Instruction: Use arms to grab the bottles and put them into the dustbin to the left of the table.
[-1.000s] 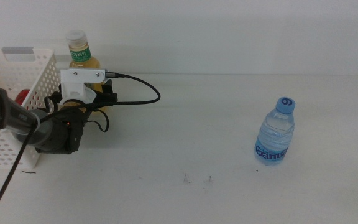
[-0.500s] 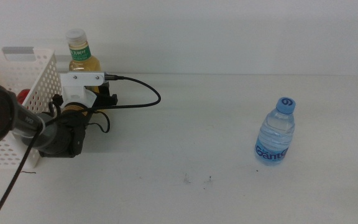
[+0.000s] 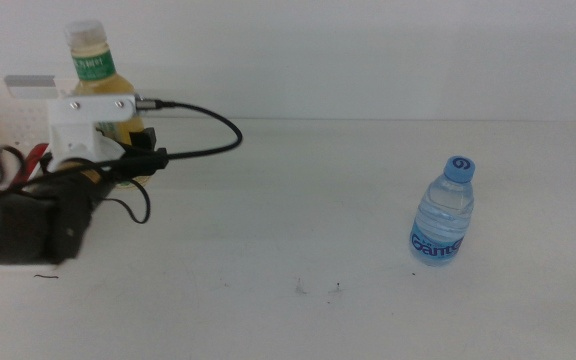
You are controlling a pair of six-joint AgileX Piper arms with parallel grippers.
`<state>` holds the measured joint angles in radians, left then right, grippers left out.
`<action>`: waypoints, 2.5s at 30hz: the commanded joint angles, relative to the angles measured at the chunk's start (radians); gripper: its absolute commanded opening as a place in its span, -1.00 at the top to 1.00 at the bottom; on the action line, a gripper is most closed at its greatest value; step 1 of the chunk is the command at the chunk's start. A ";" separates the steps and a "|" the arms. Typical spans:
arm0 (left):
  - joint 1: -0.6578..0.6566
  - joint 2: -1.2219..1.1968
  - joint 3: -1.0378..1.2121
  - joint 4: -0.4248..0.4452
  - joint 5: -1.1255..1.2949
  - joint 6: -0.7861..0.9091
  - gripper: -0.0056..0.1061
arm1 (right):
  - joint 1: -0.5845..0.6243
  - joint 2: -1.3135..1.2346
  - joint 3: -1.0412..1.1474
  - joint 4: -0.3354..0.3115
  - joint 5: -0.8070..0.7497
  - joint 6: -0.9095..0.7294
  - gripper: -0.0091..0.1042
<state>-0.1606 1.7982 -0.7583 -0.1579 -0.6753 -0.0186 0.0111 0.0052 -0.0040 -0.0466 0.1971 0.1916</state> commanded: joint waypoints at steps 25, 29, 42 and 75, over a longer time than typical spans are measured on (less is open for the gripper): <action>0.167 -0.306 -0.655 0.099 1.561 0.186 0.70 | -0.005 -0.005 0.004 -0.003 -0.011 -0.006 -0.78; 0.255 -0.190 -0.813 0.080 1.716 0.279 0.70 | -0.005 -0.005 0.004 -0.003 -0.011 -0.006 -0.78; 0.425 0.014 -0.959 0.108 1.873 0.431 0.70 | -0.005 -0.005 0.004 -0.003 -0.011 -0.006 -0.78; 0.433 0.210 -0.959 0.151 1.835 0.481 -0.67 | -0.005 -0.005 0.004 -0.003 -0.011 -0.006 -0.78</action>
<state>0.2693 2.0260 -1.7032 -0.0072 1.1738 0.4554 0.0111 0.0052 -0.0040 -0.0466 0.1971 0.1916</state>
